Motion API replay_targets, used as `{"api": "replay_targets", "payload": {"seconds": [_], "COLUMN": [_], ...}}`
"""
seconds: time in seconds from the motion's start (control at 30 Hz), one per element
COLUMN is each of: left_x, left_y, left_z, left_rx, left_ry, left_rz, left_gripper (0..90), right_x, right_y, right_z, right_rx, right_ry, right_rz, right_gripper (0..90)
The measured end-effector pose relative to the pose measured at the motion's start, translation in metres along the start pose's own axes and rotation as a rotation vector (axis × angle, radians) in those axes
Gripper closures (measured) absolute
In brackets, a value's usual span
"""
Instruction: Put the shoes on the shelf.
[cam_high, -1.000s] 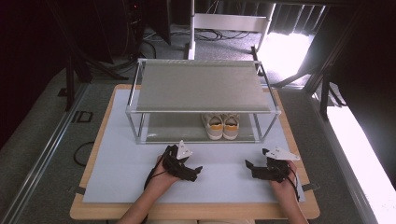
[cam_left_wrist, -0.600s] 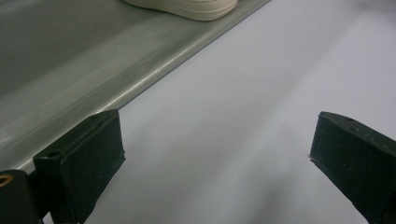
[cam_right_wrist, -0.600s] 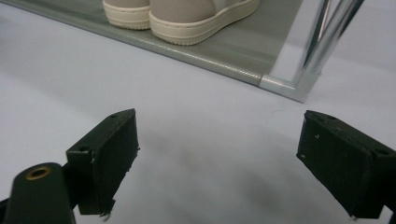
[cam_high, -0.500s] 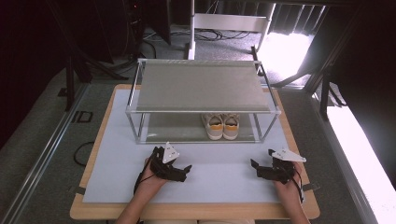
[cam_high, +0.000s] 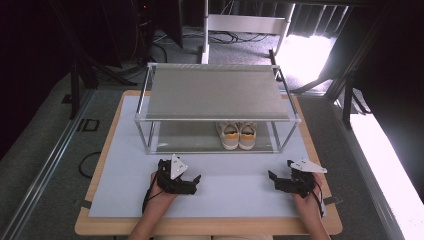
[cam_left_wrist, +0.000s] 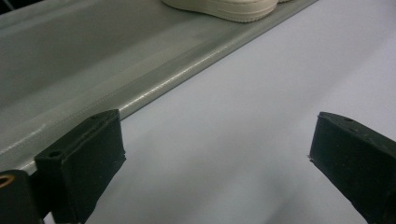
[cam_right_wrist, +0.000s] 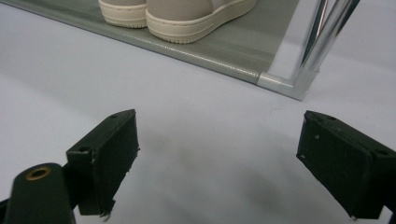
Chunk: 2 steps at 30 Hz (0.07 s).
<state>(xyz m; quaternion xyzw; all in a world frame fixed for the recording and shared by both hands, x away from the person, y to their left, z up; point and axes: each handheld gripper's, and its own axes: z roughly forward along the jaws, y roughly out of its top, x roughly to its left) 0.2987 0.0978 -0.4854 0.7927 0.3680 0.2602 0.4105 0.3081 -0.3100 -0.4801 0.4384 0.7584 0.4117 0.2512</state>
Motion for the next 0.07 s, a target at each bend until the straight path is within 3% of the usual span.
{"api": "replay_targets", "payload": {"seconds": [0.07], "left_x": [-0.0006], "left_y": [-0.0005], "left_z": [-0.0004], "left_rx": [-0.008], "left_ry": [0.013], "left_rz": [-0.004], "left_gripper": [4.7], "right_x": [0.0001], "right_y": [0.0001], "right_z": [0.0002], "right_rx": [0.002], "right_ry": [0.000], "right_rz": [-0.002], "right_gripper": [12.2]}}
